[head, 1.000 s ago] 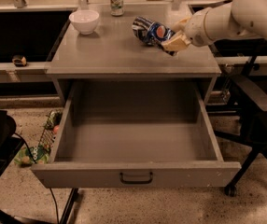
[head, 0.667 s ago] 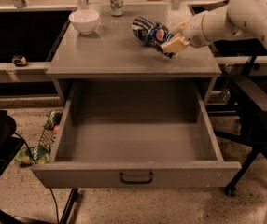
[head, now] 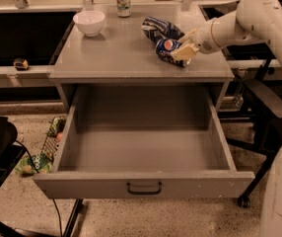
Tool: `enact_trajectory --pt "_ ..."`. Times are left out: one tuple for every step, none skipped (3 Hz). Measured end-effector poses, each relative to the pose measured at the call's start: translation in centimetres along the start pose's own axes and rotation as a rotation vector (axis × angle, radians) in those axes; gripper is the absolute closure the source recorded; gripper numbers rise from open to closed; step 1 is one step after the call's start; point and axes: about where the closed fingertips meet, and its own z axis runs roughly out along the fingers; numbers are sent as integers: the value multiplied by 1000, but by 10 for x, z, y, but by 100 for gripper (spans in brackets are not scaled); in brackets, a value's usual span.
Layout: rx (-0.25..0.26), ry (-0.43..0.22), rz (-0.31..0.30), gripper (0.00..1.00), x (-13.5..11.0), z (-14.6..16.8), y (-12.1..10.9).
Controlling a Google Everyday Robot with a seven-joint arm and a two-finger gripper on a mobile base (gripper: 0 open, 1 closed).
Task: Pick pepsi can from top drawer and place on counter
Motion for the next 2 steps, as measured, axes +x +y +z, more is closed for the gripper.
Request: enact_trajectory --pt "-13 9 12 12 4 3 -2" --pt "-8 5 19 0 5 0 -5"
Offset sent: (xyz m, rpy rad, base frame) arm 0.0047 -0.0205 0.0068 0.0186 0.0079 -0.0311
